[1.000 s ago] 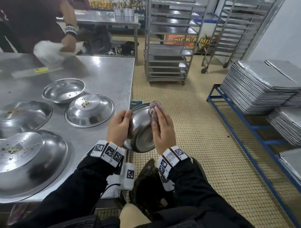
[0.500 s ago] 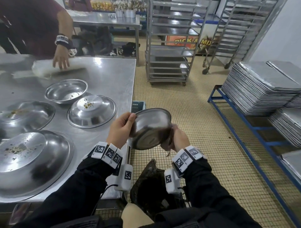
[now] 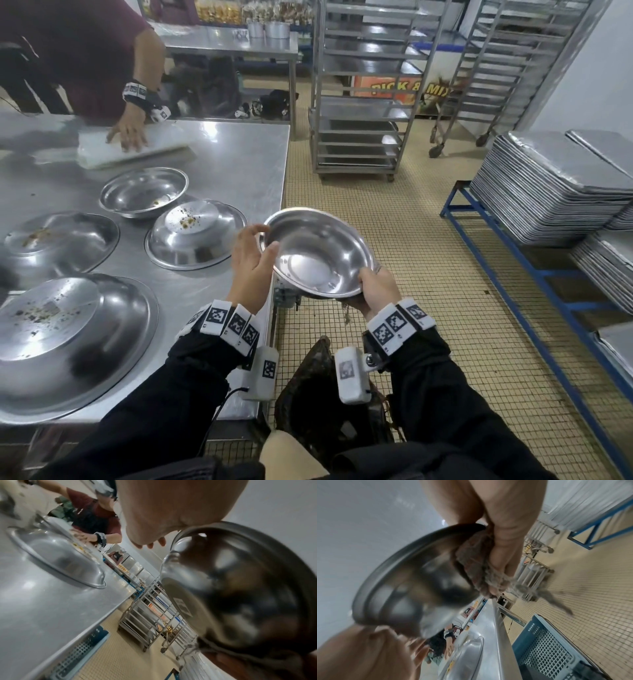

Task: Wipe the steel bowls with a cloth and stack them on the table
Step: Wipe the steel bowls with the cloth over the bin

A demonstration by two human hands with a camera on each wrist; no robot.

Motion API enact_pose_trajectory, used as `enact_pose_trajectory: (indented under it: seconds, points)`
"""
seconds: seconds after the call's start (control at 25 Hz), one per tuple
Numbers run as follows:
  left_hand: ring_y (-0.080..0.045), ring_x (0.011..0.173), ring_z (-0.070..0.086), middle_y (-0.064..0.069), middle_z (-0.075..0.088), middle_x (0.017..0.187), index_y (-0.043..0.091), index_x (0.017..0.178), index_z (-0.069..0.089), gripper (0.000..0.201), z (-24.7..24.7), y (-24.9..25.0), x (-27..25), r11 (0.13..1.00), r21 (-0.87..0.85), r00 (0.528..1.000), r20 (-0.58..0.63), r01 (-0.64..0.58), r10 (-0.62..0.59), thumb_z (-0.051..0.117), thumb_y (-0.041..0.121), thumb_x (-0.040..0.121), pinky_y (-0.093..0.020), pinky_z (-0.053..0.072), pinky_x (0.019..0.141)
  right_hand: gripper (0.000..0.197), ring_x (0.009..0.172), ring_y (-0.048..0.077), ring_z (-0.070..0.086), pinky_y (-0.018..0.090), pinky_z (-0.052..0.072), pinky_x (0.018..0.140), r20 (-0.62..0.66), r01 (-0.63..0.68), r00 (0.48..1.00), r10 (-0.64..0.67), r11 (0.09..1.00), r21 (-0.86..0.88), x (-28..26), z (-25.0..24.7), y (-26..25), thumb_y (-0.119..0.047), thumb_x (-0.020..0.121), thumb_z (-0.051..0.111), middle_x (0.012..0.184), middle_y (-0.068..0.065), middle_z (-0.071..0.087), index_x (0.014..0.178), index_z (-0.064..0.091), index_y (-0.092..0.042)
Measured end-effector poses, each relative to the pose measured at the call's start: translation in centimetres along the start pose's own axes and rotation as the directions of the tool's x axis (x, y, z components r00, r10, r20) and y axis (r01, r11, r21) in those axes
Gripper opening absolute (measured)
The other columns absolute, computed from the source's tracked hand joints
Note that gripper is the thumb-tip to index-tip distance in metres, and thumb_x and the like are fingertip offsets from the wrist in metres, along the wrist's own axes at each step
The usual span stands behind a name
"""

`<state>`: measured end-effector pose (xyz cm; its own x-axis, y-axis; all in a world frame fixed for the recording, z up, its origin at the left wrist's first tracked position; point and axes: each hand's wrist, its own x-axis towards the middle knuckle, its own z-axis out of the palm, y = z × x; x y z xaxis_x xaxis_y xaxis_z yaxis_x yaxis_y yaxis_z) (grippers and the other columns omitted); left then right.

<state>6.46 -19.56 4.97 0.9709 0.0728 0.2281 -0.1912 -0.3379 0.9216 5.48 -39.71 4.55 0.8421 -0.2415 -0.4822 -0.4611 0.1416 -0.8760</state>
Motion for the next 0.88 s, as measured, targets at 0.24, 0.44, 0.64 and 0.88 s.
enact_pose_trajectory:
  seconds: [0.24,0.44,0.64,0.88]
  points:
    - [-0.023,0.095,0.069,-0.009,0.058,0.117,0.020,0.144,0.016,0.084,0.9,0.0,-1.1,0.910,-0.310,0.953,0.212,0.275,-0.215,0.065,0.033,0.077,-0.035,0.057,0.079,0.026,0.086,0.022,0.063,0.041,0.056,0.080,-0.125,0.267,0.956,-0.266,0.964,-0.008,-0.7,2.2,0.3,-0.007,0.089,0.042,0.096,0.006,0.058,0.115,0.043,-0.012]
    - [-0.008,0.073,0.069,-0.009,0.059,0.106,0.017,0.139,0.032,0.054,0.1,0.5,-1.1,0.887,-0.377,0.964,0.092,0.267,-0.251,0.050,0.000,0.091,-0.020,0.055,0.060,0.021,0.085,0.014,0.058,0.031,0.049,0.077,-0.034,0.372,0.926,-0.375,0.925,-0.076,-0.3,2.1,0.5,-0.038,0.101,0.029,0.100,0.001,0.060,0.107,0.044,-0.024]
    - [-0.029,0.082,0.065,-0.012,0.056,0.108,0.032,0.134,0.032,0.048,-2.5,0.0,-0.2,0.916,-0.320,0.970,0.064,0.242,-0.234,0.042,0.003,0.096,-0.032,0.056,0.062,0.021,0.088,0.012,0.063,0.026,0.053,0.074,-0.031,0.464,0.876,-0.482,0.857,-0.224,1.1,1.0,1.9,-0.038,0.100,0.035,0.104,-0.001,0.064,0.108,0.053,-0.035]
    - [-0.017,0.097,0.062,-0.004,0.062,0.103,0.028,0.125,0.045,0.029,-2.5,-0.6,-0.3,0.946,-0.255,0.979,0.089,0.199,-0.182,0.045,0.025,0.097,-0.036,0.048,0.087,0.035,0.096,0.009,0.057,0.021,0.047,0.085,0.354,0.780,0.587,-0.728,0.393,-0.487,2.1,3.0,-0.9,-0.024,0.094,0.055,0.110,-0.001,0.064,0.126,0.058,-0.013]
